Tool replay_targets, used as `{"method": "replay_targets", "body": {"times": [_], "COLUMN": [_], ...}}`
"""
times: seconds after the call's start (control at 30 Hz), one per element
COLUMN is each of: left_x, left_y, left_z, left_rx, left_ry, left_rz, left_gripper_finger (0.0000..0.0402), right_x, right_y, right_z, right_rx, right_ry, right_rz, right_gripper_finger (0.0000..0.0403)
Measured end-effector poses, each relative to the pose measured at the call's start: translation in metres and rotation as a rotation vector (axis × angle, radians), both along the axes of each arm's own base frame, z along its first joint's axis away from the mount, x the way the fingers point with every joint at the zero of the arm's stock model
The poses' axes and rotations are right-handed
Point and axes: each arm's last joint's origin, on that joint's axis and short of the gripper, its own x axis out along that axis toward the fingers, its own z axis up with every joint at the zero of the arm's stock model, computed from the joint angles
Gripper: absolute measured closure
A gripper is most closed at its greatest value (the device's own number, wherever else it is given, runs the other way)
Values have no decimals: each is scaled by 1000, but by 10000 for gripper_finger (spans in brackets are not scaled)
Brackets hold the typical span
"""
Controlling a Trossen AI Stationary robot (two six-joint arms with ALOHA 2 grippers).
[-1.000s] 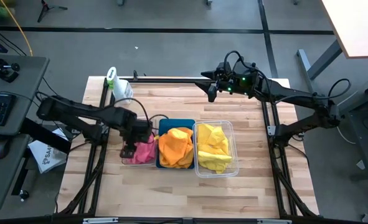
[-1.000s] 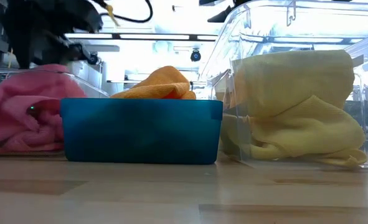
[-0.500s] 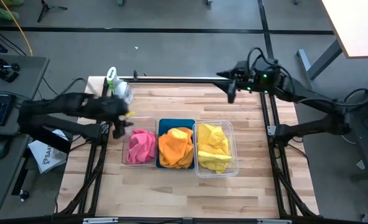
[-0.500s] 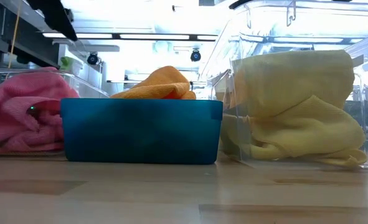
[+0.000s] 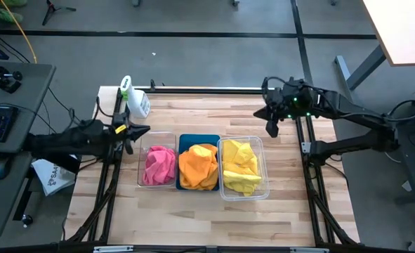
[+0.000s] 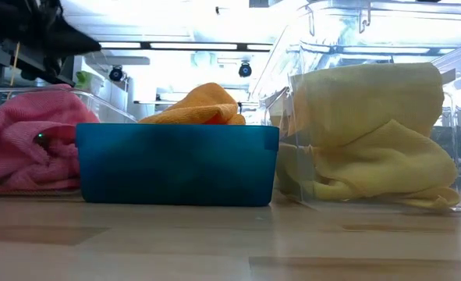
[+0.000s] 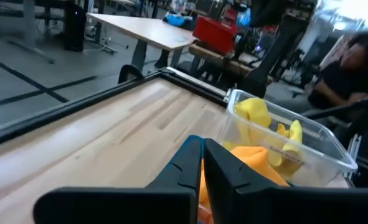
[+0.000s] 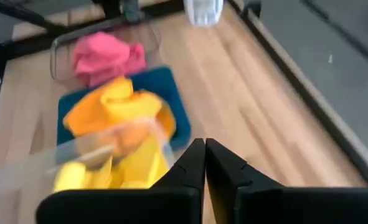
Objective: Sort microfiber towel by color & place in baskets
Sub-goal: Return to Home Position
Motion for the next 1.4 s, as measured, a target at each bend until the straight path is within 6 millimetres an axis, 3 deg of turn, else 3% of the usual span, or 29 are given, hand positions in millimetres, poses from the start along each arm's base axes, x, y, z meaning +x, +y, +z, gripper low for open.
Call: {"method": "replay_targets", "body": {"times": [0.13,0.47,0.73,0.83,0.97,1.07,1.27,1.4], "left_x": [-1,21,21,21,21,21,21,21], "left_y": [0,-1,0,0,0,0,0,0], "left_z": [-24,-63,-65,-66,-66,-66,-66,-66], "left_rx": [-14,-25,-37,-36,-30,-30,-30,-30], "left_ry": [-75,-244,-225,-210,-207,-207,-207,-207], "left_rz": [-1,-28,-27,-26,-27,-27,-26,-26], "left_gripper_finger": [399,401,401,401,401,401,402,402], "right_x": [-4,-12,-38,-59,-93,-110,-104,-98], "right_y": [4,16,30,38,48,53,58,63], "right_z": [-5,-4,-5,-19,-54,-82,-130,-159], "right_rx": [84,166,183,212,290,350,330,345], "right_ry": [53,53,45,19,-55,-235,-731,-841], "right_rz": [-56,-72,-52,-39,-30,-4,158,219], "right_gripper_finger": [400,402,403,403,403,403,403,403]}}
